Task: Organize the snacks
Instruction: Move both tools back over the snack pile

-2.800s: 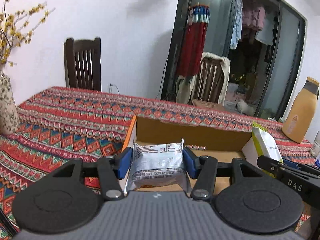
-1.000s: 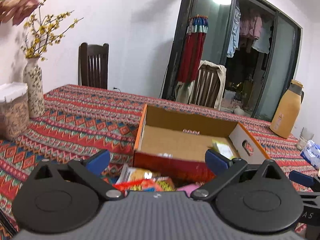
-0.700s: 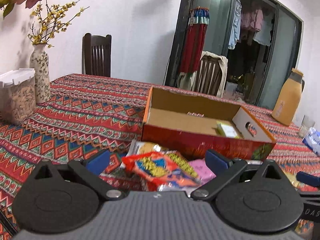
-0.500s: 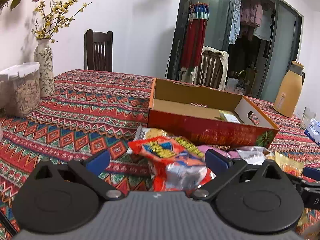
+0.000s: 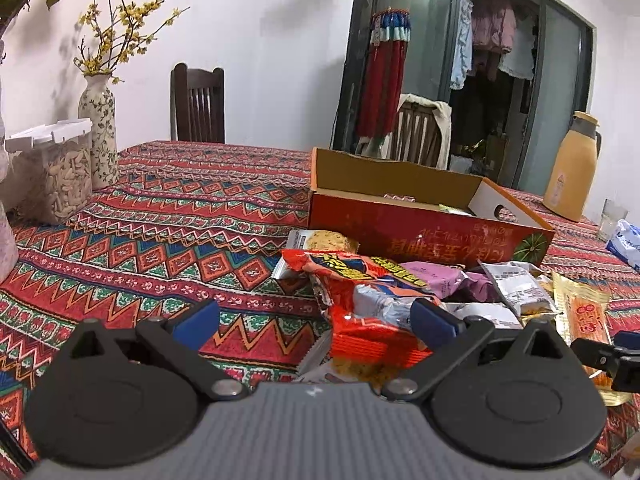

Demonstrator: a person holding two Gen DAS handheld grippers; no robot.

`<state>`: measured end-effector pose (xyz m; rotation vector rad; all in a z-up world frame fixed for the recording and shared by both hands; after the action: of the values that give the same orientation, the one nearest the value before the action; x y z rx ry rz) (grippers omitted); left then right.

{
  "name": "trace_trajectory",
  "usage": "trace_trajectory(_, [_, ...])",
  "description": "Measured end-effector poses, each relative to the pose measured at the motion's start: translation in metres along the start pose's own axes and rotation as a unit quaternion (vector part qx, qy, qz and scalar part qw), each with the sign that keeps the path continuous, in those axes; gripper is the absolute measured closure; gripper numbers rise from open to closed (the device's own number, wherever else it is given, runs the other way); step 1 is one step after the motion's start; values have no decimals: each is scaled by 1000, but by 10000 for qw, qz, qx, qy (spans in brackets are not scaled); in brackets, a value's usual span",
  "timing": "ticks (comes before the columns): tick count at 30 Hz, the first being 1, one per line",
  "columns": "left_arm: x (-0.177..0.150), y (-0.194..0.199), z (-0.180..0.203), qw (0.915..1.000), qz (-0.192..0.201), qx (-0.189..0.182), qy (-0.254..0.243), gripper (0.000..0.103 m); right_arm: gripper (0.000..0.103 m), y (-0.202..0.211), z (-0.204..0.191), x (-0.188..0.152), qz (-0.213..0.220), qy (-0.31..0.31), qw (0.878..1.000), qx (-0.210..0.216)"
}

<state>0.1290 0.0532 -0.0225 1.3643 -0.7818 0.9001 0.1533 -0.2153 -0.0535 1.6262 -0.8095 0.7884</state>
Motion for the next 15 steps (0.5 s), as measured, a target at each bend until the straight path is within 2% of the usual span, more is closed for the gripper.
trace_trajectory(11, [0, 9, -7, 9999, 111, -36, 95, 0, 0, -1, -1, -8, -130, -17, 9999, -55])
trace_trajectory(15, [0, 11, -9, 9998, 138, -62, 110, 0, 0, -6, 2, -6, -150, -85, 9996, -206])
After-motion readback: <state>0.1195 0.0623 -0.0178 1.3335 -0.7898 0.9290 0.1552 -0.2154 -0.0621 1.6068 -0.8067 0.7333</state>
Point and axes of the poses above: each gripper's, at about its wrist camera, not at the fingertips, and y roughly against the way its jaws point, z to its right, x to its top, the point moved 3 cm from there along -y, roughly the way its jaws point, and after that the axes turned 3 degrees about -y, right-handed, at the moved point
